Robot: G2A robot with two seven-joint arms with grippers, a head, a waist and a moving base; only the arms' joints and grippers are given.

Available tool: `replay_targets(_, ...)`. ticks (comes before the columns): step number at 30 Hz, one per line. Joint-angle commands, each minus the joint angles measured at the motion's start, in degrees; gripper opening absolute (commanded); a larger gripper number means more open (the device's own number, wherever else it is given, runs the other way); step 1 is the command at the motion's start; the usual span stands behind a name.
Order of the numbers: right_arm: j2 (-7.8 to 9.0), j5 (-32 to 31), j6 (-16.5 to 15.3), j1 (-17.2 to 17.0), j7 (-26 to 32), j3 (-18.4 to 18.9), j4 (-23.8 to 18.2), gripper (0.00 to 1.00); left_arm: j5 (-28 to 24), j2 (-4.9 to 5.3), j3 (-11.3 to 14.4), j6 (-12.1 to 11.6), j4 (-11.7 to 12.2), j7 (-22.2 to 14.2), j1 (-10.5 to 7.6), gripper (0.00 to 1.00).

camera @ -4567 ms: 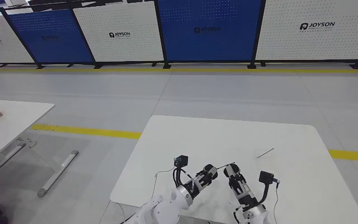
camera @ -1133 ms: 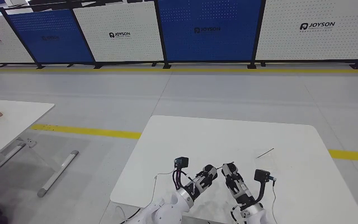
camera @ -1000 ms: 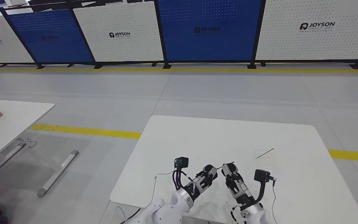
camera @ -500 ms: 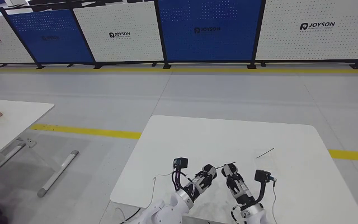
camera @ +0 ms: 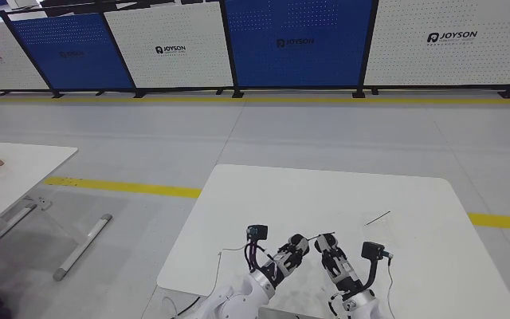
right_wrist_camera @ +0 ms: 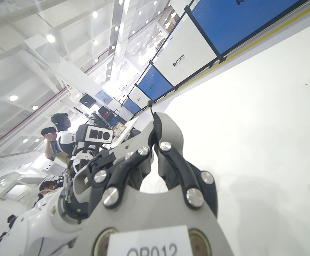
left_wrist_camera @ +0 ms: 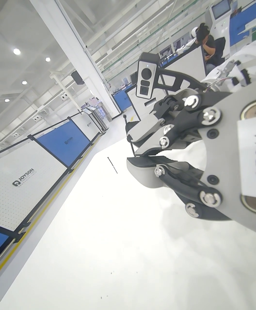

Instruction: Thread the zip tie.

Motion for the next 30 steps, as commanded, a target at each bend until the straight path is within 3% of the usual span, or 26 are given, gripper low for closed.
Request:
replay_targets(1, 0.0, 0.07, 0.01, 0.02, 0.08, 0.01, 0.02, 0.0, 0.17, 0.01, 0.01, -0.21, -0.11, 0.01, 0.1, 0.0)
replay_targets(7, 0.03, 0.6, -0.28, 0.03, 0.22, 0.14, 0.11, 0.0, 0.08, -0.03, -0.1, 0.03, 0.05, 0.15, 0.14, 0.0)
replay_targets(8, 0.03, 0.67, -0.34, 0.02, 0.27, 0.18, 0.11, 0.15, 0.06, -0.04, -0.09, 0.14, 0.12, 0.14, 0.11, 0.0)
replay_targets(11, 0.06, 0.86, -0.46, -0.03, 0.33, 0.29, 0.1, 0.27, 0.02, -0.09, -0.01, 0.41, 0.23, 0.08, 0.02, 0.0)
replay_targets(30, 0.15, 0.93, -0.52, -0.29, -0.05, 0.7, -0.26, 0.23, 1.44, -0.27, 0.33, 1.31, 0.23, 0.73, -0.05, 0.0)
